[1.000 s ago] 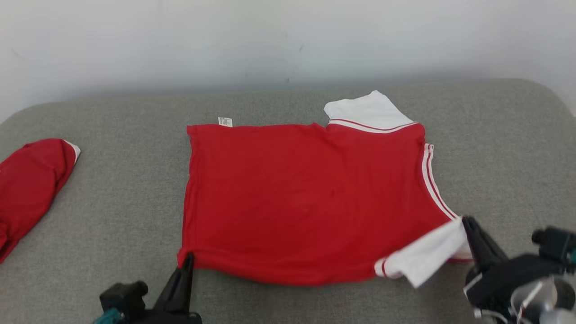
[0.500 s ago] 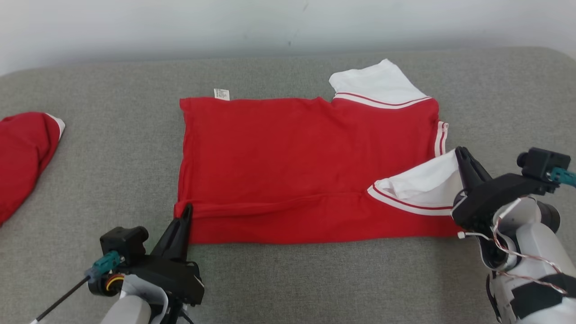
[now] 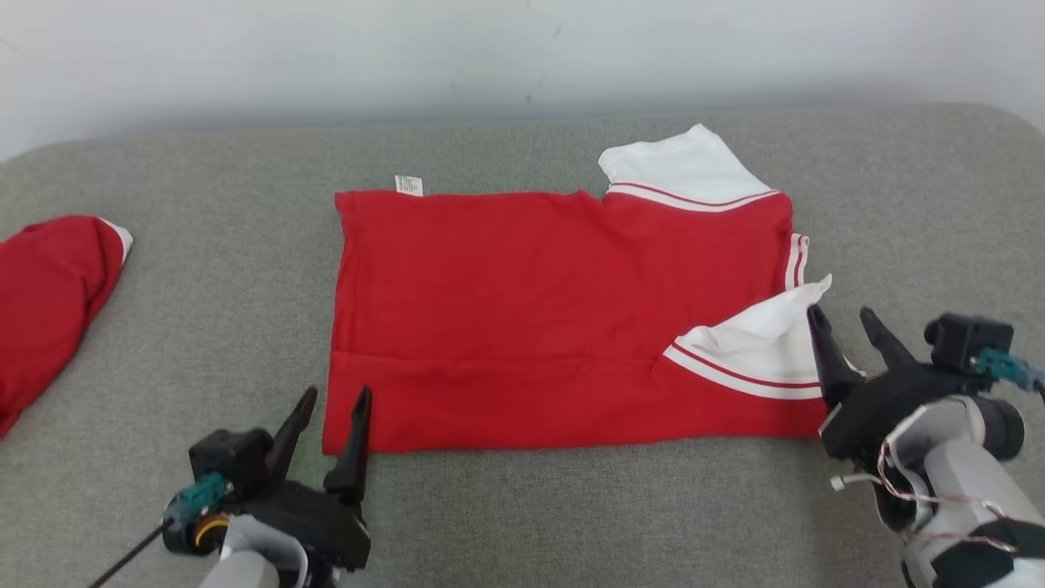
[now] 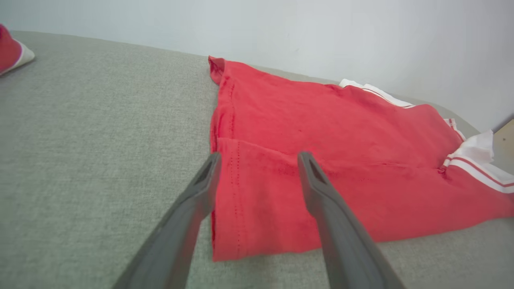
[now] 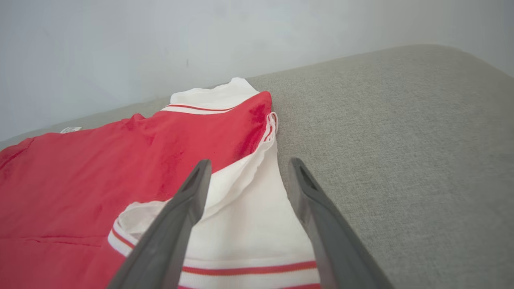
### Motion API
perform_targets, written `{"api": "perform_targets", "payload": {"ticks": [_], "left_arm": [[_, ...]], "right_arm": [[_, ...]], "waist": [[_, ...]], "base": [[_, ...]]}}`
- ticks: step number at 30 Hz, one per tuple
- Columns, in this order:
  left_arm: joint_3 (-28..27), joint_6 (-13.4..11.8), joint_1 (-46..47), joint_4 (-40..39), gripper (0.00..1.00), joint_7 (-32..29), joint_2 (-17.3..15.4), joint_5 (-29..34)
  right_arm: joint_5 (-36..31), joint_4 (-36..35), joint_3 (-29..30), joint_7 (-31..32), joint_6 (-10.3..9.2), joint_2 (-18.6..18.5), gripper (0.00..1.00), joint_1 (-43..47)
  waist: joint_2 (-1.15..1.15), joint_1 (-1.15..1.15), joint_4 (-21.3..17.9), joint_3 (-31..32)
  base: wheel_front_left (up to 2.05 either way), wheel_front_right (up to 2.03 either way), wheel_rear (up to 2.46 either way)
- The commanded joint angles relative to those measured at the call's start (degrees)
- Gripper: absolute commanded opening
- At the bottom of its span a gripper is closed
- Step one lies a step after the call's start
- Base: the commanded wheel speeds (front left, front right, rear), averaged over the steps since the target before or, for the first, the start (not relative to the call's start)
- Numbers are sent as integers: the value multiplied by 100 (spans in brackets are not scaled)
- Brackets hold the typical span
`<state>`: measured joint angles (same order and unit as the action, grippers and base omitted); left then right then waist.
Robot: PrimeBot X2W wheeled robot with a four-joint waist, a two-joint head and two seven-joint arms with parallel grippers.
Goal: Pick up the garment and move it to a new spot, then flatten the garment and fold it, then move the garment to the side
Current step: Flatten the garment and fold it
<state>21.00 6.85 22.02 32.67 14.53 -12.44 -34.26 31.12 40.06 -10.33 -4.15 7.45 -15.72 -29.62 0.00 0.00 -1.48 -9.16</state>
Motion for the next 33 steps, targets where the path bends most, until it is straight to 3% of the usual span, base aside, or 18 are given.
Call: {"api": "perform_targets", "payload": {"ticks": [1, 11, 23, 24, 25, 26, 33], "left_arm": [[-32, 7, -171, 16, 100, 37, 6, 61], [-8, 5, -573, 137, 100, 66, -72, 145], [22, 11, -171, 542, 100, 59, -74, 126], [19, 14, -136, 594, 59, 60, -57, 103], [28, 17, -98, 656, 14, 60, -46, 100], [42, 20, -52, 702, 0, 61, -42, 101], [76, 46, -50, 849, 0, 75, 65, 80]], "right_arm": [[22, -16, -81, -59, 5, -128, 100, 166], [97, -37, -336, -52, 5, -459, 100, 751], [-78, 276, -378, -41, 5, -215, 100, 616], [-49, 327, -346, -52, 5, -175, 94, 591], [-50, 408, -333, -42, 5, -154, 16, 566], [-79, 463, -336, -72, 4, -124, 0, 531], [18, 673, -270, -459, 5, 49, 0, 461]], "waist": [[0, 0, 12, 146], [0, 0, -72, 177], [0, 0, -157, -72], [0, 0, -157, -94], [0, 0, -154, -116], [0, 0, -149, -134], [0, 0, -33, 13]], "base": [[0, 0, 0], [0, 0, 0], [0, 0, 0], [0, 0, 0], [0, 0, 0], [0, 0, 0], [0, 0, 0]]}}
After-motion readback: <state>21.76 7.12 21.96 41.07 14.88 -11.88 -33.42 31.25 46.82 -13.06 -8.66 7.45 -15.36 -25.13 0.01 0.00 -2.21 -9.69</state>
